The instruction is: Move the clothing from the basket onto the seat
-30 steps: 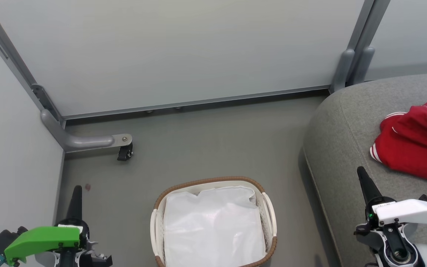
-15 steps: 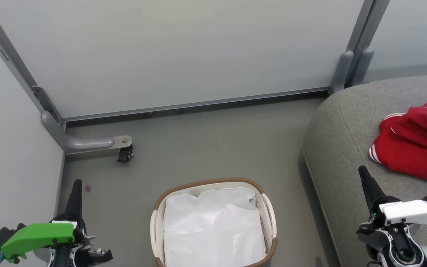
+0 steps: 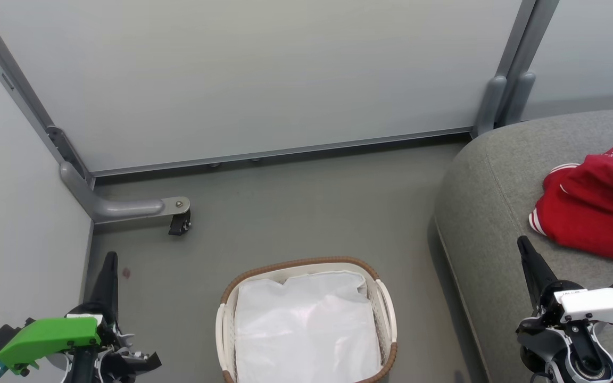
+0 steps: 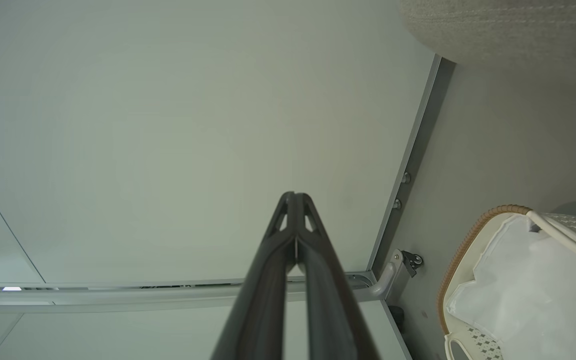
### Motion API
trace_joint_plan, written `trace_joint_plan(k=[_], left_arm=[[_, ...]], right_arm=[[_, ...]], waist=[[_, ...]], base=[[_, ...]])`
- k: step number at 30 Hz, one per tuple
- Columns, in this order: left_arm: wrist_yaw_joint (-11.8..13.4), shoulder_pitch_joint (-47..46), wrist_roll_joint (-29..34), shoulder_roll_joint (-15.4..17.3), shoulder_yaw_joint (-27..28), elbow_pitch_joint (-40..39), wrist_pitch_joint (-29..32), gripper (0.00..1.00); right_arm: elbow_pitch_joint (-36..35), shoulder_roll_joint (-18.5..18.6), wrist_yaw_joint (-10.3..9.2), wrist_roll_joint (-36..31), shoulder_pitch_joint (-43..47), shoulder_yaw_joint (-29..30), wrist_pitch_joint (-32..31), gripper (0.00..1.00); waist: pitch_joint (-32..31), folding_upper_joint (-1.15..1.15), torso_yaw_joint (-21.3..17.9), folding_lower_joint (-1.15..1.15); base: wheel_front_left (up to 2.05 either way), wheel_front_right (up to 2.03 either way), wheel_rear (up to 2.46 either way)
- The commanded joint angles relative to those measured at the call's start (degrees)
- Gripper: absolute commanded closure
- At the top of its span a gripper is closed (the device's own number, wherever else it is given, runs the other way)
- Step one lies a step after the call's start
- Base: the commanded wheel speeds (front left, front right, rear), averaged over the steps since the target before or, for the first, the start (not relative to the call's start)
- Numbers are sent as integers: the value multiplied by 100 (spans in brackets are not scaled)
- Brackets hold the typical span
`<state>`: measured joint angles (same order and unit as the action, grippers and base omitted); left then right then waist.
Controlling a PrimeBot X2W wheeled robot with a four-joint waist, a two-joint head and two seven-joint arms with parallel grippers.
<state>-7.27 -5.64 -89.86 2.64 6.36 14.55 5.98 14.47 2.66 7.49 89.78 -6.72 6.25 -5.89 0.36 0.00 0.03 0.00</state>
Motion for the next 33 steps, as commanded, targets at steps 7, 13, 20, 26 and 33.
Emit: trace_joint_plan(k=[7,13,20,26,33], left_arm=[[-40,-89,-265,43,30,-65,81,100],[-40,-87,-262,42,29,-60,78,100],[-40,-86,-263,42,29,-60,78,100],[-40,-86,-263,42,28,-61,78,100],[-40,-86,-263,42,28,-61,77,100]], right_arm=[[-66,38,0,273,85,45,-85,100],[-63,38,0,272,84,42,-85,100],[-63,37,0,272,84,42,-84,100],[-63,37,0,272,84,42,-84,100],[-62,37,0,272,84,41,-84,100]], waist=[[-18,0,-3,0],[-18,0,-3,0],[-18,0,-3,0],[-18,0,-3,0],[-18,0,-3,0]], base=[[0,0,0],[0,0,0],[0,0,0],[0,0,0],[0,0,0]])
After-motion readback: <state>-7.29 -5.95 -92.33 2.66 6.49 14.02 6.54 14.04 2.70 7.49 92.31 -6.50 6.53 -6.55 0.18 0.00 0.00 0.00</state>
